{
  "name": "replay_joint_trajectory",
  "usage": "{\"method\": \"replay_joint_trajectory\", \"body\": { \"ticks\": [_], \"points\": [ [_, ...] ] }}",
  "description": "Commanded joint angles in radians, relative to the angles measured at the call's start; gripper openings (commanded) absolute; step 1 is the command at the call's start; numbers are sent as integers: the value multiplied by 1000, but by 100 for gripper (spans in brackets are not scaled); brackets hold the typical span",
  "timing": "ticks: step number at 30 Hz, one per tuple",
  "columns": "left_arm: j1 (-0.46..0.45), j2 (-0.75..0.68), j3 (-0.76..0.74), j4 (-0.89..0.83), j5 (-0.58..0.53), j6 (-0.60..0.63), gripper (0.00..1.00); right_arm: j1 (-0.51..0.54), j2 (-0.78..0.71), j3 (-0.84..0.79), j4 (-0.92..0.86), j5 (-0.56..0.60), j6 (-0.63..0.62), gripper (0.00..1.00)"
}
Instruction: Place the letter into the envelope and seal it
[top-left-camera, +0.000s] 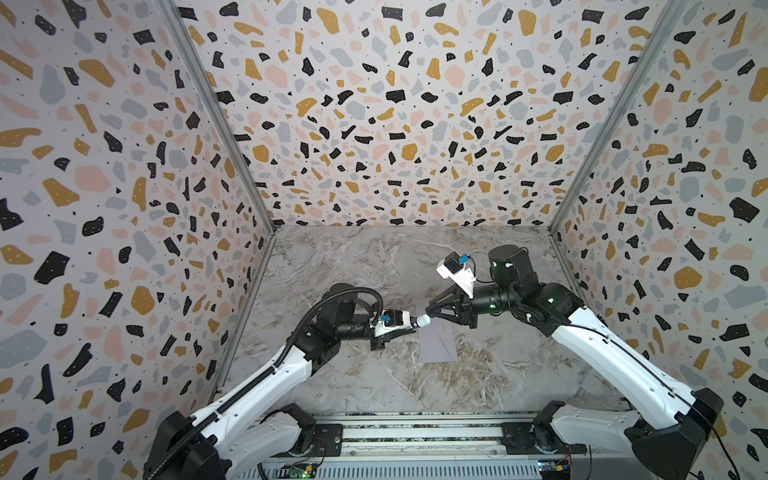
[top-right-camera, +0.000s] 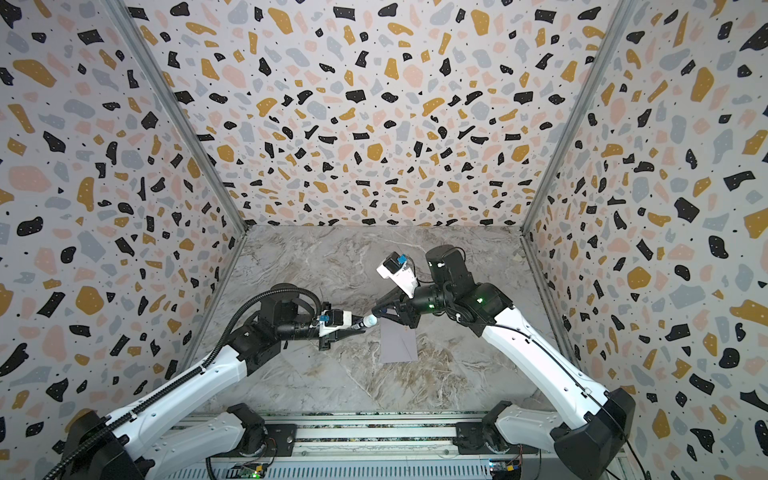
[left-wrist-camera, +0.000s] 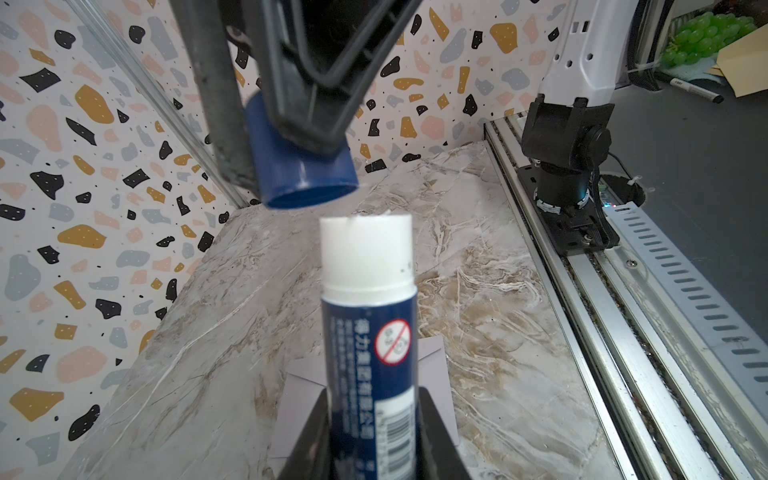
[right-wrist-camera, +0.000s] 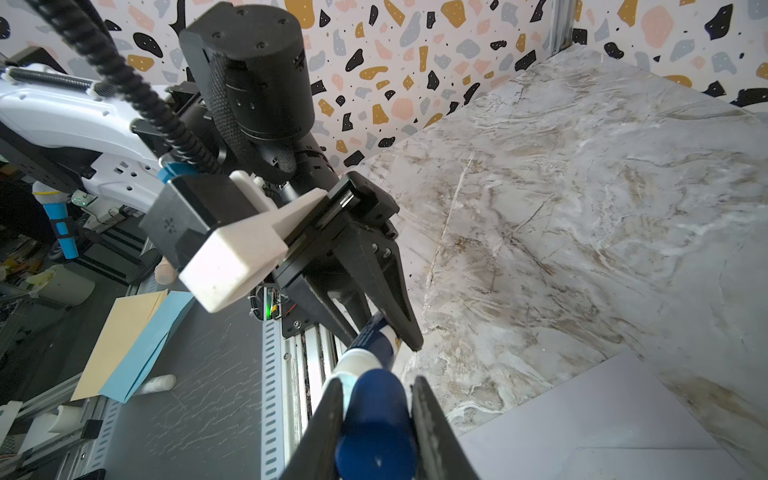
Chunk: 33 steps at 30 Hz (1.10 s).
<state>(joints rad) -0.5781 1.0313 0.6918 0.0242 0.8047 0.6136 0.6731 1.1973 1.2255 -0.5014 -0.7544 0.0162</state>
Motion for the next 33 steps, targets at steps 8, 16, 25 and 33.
{"method": "replay_joint_trajectory", "body": {
  "ticks": [8,16,25,33],
  "points": [
    [0,11,25,26,35,-15,3,16,-18,-11,8,-2,1,22],
    [0,13,27,23,37,-21,3,20,-9,-26,17,-20,5,22],
    [0,21,32,26,37,-37,2,25,-3,-41,26,-62,18,22],
    [0,40,47,53,56,-100,0,28,-7,-53,49,-81,32,22]
  ]
}}
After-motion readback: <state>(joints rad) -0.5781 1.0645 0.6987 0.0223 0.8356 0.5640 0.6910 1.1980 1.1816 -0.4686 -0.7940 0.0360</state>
